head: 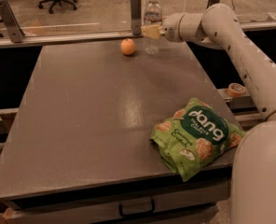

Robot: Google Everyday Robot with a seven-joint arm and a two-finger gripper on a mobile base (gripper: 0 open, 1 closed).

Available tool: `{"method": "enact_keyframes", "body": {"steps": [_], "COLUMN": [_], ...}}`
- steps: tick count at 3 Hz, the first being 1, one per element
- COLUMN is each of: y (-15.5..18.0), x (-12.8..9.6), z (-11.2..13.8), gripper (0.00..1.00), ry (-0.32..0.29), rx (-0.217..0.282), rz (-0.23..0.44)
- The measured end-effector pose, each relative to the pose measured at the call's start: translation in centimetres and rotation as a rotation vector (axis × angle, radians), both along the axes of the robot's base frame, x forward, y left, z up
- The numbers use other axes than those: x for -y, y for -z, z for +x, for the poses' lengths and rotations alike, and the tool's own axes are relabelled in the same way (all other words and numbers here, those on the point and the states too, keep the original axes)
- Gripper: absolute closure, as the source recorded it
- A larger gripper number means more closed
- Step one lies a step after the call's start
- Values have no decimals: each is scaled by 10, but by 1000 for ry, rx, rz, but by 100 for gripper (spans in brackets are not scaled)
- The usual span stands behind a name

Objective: Move water bottle near orange

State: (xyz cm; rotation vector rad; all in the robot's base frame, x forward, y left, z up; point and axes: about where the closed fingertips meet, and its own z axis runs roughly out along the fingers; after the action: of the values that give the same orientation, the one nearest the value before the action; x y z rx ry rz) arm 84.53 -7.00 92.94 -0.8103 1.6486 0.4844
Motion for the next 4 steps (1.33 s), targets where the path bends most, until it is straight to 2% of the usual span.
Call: {"method": "enact_keyframes", "body": {"steps": [2, 3, 4], "y": [18, 24, 26], "x": [-19, -20, -16], "z": [12, 12, 10], "gripper": [36, 13, 0], "ry": [-59, -62, -54], "rx": [-19, -26, -27], "rz": [6, 13, 17]}}
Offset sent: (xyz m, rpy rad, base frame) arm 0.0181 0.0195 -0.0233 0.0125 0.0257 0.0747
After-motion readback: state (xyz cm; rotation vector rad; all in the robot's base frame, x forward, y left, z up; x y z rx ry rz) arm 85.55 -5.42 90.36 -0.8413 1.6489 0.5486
